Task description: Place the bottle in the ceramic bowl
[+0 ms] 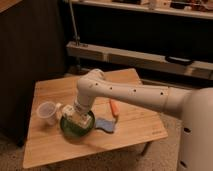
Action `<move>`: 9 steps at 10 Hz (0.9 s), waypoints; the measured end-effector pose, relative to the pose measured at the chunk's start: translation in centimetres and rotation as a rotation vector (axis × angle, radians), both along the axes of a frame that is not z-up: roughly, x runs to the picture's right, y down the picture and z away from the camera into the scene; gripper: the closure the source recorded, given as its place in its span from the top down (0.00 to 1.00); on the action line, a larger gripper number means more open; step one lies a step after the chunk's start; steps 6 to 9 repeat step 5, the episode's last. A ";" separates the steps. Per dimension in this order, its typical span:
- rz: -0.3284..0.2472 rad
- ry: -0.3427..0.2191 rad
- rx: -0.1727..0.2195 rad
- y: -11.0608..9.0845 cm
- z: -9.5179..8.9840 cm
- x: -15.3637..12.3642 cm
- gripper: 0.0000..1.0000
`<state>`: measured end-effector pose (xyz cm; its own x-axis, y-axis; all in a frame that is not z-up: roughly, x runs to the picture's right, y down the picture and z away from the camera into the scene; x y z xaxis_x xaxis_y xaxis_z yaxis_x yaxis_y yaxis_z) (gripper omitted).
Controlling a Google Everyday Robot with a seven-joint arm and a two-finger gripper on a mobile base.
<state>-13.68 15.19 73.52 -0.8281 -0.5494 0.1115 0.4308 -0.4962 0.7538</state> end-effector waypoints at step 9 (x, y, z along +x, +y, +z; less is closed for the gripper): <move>0.018 -0.010 -0.045 0.5 1.8 1.1 0.78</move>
